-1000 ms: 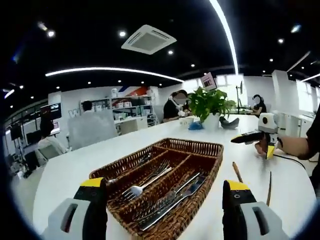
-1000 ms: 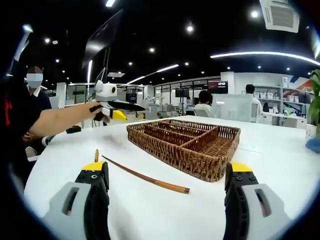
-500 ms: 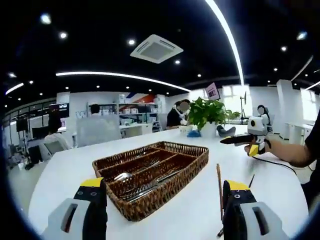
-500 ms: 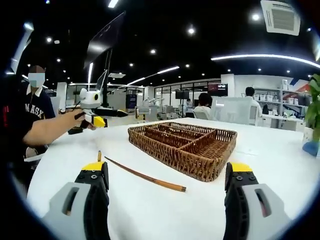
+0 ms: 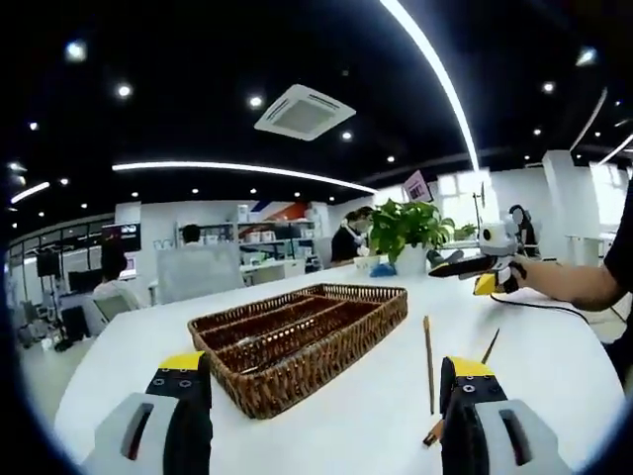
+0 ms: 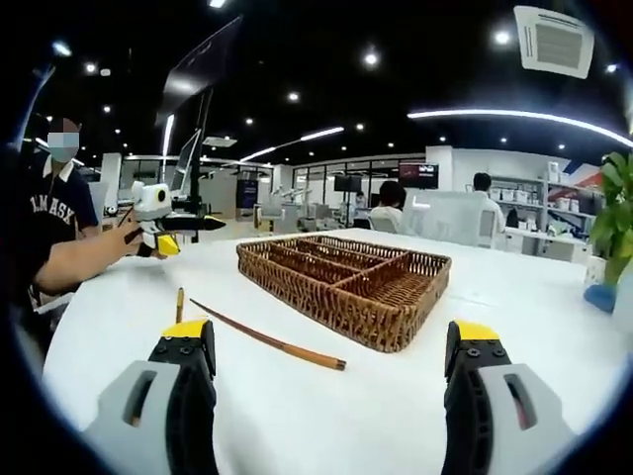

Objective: Arrange the knives, forks, and spoons in their matching storage slots by inserting each utensil handle-first until every utensil is classified and aligned in the correct compartment

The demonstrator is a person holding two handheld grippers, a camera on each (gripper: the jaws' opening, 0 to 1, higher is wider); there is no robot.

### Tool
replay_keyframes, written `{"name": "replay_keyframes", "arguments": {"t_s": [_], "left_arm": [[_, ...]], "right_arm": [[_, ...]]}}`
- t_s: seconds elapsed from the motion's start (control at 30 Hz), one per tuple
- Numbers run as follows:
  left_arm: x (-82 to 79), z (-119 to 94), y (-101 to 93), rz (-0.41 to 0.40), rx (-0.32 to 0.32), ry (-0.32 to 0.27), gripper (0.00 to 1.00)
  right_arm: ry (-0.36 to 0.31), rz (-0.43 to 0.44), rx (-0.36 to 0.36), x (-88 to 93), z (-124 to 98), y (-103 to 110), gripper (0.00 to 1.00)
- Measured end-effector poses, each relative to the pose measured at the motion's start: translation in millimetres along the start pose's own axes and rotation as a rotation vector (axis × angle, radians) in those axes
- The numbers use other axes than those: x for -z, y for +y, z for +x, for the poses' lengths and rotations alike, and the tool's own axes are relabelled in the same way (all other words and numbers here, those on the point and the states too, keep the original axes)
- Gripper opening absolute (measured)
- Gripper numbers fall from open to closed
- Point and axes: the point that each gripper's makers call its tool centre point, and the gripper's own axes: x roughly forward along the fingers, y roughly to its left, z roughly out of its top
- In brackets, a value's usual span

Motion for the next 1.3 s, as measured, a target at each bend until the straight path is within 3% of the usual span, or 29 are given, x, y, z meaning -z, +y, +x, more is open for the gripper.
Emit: {"name": "replay_keyframes", "arguments": {"t_s": [0.17, 0.37, 0.53, 0.67, 0.87, 0.97, 1.0, 1.1, 1.13, 1.17, 1.2, 1.27, 1.3], "left_arm": [[4.6, -1.1, -0.7, -0.045, 0.026, -0.015, 1.00], [2.4, -5.5, 8.0, -0.057, -0.022, -0.028, 1.00], [2.4, -5.2, 6.8, -0.051, -0.025, -0.027, 1.00], [2.0, -3.2, 10.2, 0.011, -0.060, -0.017, 1.00], [0.3, -2.2, 7.3, 0.001, -0.041, -0.026, 1.00], [-0.5, -2.8, 9.8, 0.005, -0.052, -0.030, 1.00], [-0.9, -3.8, 11.3, 0.006, -0.058, -0.035, 1.00], [3.2, -5.6, 17.5, -0.020, -0.072, -0.031, 1.00], [4.6, -5.1, 18.7, -0.020, -0.076, -0.029, 1.00], [6.9, -3.8, 19.3, -0.024, -0.075, -0.019, 1.00], [7.9, -3.2, 18.4, -0.025, -0.072, -0.015, 1.00], [9.5, -1.9, 16.4, -0.019, -0.073, -0.004, 1.00], [8.7, -2.0, 15.9, -0.012, -0.075, -0.006, 1.00]], "right_arm": [[0.003, -0.007, 0.000, -0.2, 1.4, -0.9, 0.99], [0.023, -0.027, 0.000, 2.7, 0.6, 3.5, 0.99], [-0.022, 0.031, -0.030, -8.0, -3.5, 9.0, 0.99], [0.057, -0.022, -0.075, 0.4, 2.2, 6.3, 0.99], [0.030, -0.060, -0.135, -36.3, 9.0, 2.0, 0.99], [0.001, -0.018, -0.146, -45.2, 10.7, -4.4, 0.99], [-0.044, 0.011, -0.141, -48.3, 10.5, -7.1, 0.99], [-0.119, 0.068, -0.119, -38.9, 8.2, -14.9, 0.99], [-0.105, 0.068, -0.118, -30.1, 8.4, -13.8, 0.99], [0.041, 0.016, -0.122, -6.1, 8.4, -10.3, 0.99], [-0.014, -0.025, -0.122, -10.6, 8.6, -8.9, 0.99], [0.035, 0.028, -0.133, -1.5, 9.8, -3.4, 0.99], [0.035, 0.000, -0.139, -0.8, 11.6, 0.4, 0.99]]}}
